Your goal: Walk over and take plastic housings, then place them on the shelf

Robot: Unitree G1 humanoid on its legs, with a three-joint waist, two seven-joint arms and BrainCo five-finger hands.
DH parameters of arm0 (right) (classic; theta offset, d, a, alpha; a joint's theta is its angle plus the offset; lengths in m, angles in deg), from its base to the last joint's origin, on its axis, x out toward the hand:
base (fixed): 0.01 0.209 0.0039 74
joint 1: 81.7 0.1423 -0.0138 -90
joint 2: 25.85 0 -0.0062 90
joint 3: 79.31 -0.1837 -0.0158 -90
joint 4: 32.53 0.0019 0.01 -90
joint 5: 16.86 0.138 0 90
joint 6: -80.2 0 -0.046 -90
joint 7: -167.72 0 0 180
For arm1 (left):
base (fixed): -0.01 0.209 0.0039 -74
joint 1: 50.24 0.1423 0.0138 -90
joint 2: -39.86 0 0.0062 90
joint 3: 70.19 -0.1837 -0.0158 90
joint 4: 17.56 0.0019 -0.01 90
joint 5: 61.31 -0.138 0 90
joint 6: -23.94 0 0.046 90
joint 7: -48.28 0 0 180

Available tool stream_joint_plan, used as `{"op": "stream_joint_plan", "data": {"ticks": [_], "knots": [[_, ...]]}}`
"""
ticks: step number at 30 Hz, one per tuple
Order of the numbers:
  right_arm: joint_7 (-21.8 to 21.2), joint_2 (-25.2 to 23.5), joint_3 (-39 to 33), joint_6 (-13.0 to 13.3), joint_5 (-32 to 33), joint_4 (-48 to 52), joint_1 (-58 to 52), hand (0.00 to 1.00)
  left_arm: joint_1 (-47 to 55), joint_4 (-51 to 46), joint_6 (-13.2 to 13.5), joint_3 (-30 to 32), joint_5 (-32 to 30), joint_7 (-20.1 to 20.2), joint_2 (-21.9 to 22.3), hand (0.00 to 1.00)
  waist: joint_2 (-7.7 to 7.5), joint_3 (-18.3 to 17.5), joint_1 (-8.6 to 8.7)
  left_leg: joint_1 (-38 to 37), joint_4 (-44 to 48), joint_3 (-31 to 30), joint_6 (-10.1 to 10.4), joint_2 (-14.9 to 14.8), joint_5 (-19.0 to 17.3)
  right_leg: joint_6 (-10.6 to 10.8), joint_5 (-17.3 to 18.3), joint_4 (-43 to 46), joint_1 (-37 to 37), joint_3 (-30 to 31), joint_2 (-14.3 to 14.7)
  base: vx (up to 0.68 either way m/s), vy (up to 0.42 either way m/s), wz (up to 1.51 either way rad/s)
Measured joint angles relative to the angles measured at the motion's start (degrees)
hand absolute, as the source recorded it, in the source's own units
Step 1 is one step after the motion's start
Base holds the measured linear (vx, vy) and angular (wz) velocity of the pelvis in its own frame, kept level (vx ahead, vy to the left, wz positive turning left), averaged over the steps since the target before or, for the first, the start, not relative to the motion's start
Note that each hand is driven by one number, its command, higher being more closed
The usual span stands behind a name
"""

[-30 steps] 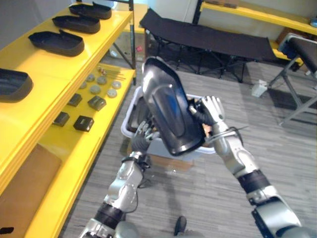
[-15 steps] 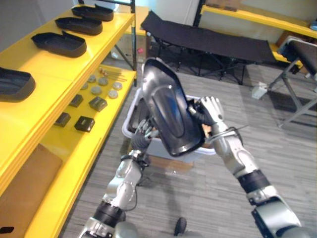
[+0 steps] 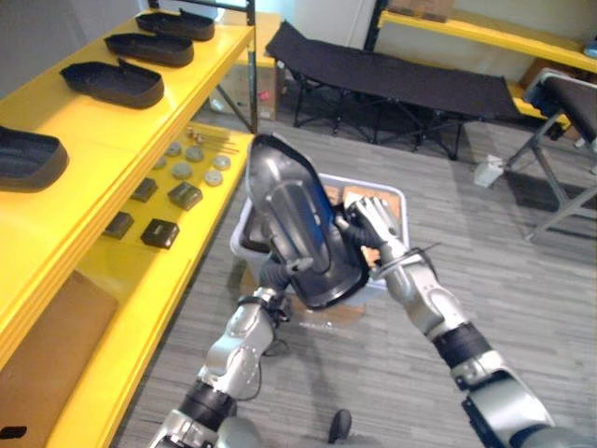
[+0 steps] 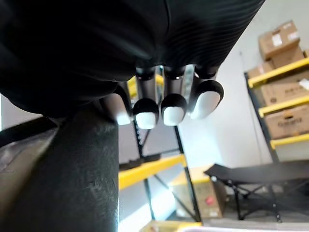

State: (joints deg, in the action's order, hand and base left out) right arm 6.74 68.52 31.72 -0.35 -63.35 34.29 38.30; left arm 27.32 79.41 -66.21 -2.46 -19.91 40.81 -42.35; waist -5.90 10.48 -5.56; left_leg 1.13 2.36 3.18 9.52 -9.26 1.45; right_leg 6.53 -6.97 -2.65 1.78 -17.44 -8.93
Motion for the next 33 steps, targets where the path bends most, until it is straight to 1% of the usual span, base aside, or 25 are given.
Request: {"op": "stream_joint_plan", "data": {"ticks": [3, 6, 8, 10, 15, 19, 25, 26, 27, 28, 30, 31, 33], "knots": [[-0.47, 0.12, 0.76, 0.0, -0.08, -0.3, -0.01, 1.0, 0.0, 0.01, 0.06, 0.01, -1.76, -1.19, -0.31, 1.0, 0.03, 0.01, 0.04, 0.01, 0.08, -0.01, 0.01, -0.01, -0.02, 0.0, 0.0, 0.0, 0.0, 0.02, 0.01, 0.0, 0.0, 0.0], [-0.55, 0.12, 1.19, 0.47, 0.08, -0.3, -0.05, 1.0, 0.0, 0.18, 0.41, 0.36, -2.16, -2.58, -0.33, 1.0, 0.09, -0.01, 0.06, 0.0, 0.1, 0.0, 0.02, -0.01, -0.04, -0.01, 0.01, 0.0, -0.01, 0.03, 0.01, 0.0, 0.0, 0.0], [-0.18, 0.06, 1.83, 0.95, 0.35, -0.29, -0.52, 1.0, 0.01, 1.31, 0.54, 1.25, -4.25, -3.78, -0.5, 1.0, 0.5, -0.24, 0.05, 0.0, 0.11, 0.05, 0.0, -0.01, -0.07, -0.01, 0.01, -0.01, -0.04, 0.06, 0.0, 0.0, 0.0, 0.0], [0.1, -0.03, 2.01, 1.44, 0.72, -0.26, -1.24, 1.0, 0.01, 2.09, 0.53, 1.36, -4.8, -5.08, -0.57, 1.0, 1.03, -0.53, 0.05, 0.0, 0.1, 0.11, 0.01, -0.03, -0.11, -0.02, 0.02, -0.03, -0.08, 0.1, 0.01, 0.0, 0.0, 0.0], [2.23, -0.05, 2.04, 2.05, 1.25, -0.13, -2.62, 1.0, 0.0, 2.16, 0.47, 1.97, -7.96, -5.38, -0.58, 1.0, 1.46, -0.76, 0.17, -0.03, 0.1, 0.29, 0.05, -0.15, -0.14, -0.07, -0.01, -0.25, -0.11, 0.22, 0.02, 0.0, 0.0, -0.01], [3.44, -0.33, 2.08, 3.05, 2.97, 0.05, -2.77, 1.0, 0.0, 2.1, 0.48, 2.33, -8.25, -5.38, -0.57, 1.0, 1.46, -0.77, 0.19, -0.06, 0.1, 0.4, 0.1, -0.25, -0.17, -0.2, -0.26, -1.1, 0.16, 0.29, 0.05, 0.0, 0.0, 0.0], [4.73, -1.89, 2.2, 3.8, 3.26, 1.53, -3.12, 1.0, 0.0, 1.8, 1.02, 4.19, -8.34, -5.54, -0.52, 1.0, 1.45, -0.78, 0.18, -0.17, 0.1, 0.6, 0.22, -0.31, -0.26, -0.25, -0.86, -1.83, 0.42, 0.46, 0.17, 0.0, 0.002, -0.01], [4.8, -1.98, 2.2, 3.83, 4.1, 2.62, -3.69, 0.0, 0.01, 1.21, 1.06, 4.54, -8.34, -5.54, -0.53, 1.0, 1.44, -0.78, 0.18, -0.18, 0.1, 0.61, 0.22, -0.31, -0.27, -0.24, -0.86, -1.83, 0.43, 0.47, 0.17, 0.0, 0.0, 0.0], [4.87, -2.01, 2.17, 4.01, 4.54, 3.03, -3.91, 0.0, 0.0, 0.76, 1.07, 4.95, -8.48, -5.54, -0.53, 1.0, 1.44, -0.78, 0.19, -0.23, 0.1, 0.62, 0.22, -0.31, -0.29, -0.24, -0.87, -1.84, 0.45, 0.5, 0.17, 0.0, 0.013, -0.04], [4.86, -2.2, 2.29, 5.09, 5.73, 3.77, -4.07, 0.0, 0.0, 0.44, 1.12, 5.42, -8.61, -5.52, -0.53, 1.0, 1.44, -0.78, 0.2, -0.42, 0.1, 0.67, 0.21, -0.32, -0.31, -0.25, -0.92, -1.85, 0.46, 0.7, 0.17, 0.0, 0.009, -0.05], [4.78, -2.27, 2.41, 6.0, 7.64, 4.32, -4.24, 0.0, 0.0, 0.35, 1.21, 5.46, -8.58, -5.43, -0.52, 1.0, 1.44, -0.78, 0.19, -0.64, 0.07, 0.74, 0.19, -0.32, -0.35, -0.25, -0.93, -1.86, 0.58, 0.81, 0.18, -0.01, 0.008, -0.05], [4.27, -2.49, 3.22, 7.01, 14.51, 4.8, -4.74, 0.0, 0.0, 0.17, 1.24, 5.48, -8.12, -5.36, -0.45, 1.0, 1.43, -0.79, 0.19, -1.15, 0.07, 0.9, 0.17, -0.34, -0.47, -0.25, -0.92, -1.88, 0.98, 1.0, 0.18, -0.01, 0.012, -0.05], [3.11, -3.1, 3.19, 8.51, 20.59, 4.87, -5.13, 0.0, 0.0, -0.35, 1.71, 5.54, -8.06, -5.35, -0.46, 1.0, 1.41, -0.81, 0.24, -1.21, 0.09, 1.13, 0.16, -0.35, -0.5, -0.25, -0.92, -1.9, 0.89, 1.22, 0.17, -0.02, 0.013, -0.09]]}}
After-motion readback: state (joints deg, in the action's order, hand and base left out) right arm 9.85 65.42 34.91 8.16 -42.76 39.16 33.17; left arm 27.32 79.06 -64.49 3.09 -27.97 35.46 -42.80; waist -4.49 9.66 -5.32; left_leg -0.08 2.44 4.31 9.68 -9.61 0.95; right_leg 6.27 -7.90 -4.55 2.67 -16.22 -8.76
